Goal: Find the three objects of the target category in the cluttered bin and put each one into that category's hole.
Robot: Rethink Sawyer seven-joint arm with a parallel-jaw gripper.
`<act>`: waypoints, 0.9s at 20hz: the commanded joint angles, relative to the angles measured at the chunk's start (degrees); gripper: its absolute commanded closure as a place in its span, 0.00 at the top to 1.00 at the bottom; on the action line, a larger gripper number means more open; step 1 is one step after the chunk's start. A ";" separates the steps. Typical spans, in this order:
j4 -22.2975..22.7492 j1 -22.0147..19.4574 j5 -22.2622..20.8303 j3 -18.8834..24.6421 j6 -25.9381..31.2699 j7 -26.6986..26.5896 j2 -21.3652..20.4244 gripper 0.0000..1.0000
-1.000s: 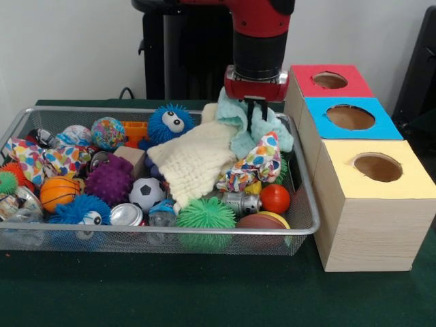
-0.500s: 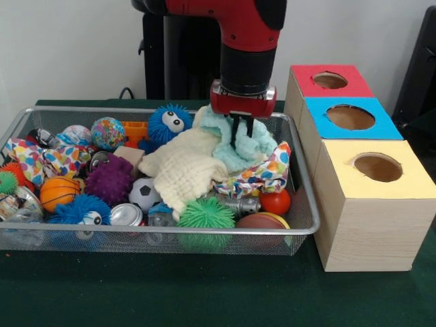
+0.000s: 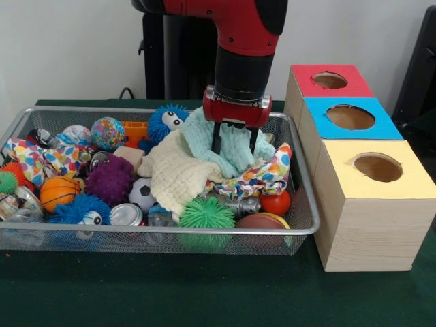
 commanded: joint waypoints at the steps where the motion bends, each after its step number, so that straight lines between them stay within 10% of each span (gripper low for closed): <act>1: -4.61 0.72 1.10 -0.39 5.92 5.72 -0.65 1.00; 18: 1.28 -4.93 3.89 6.48 15.10 0.22 -9.75 1.00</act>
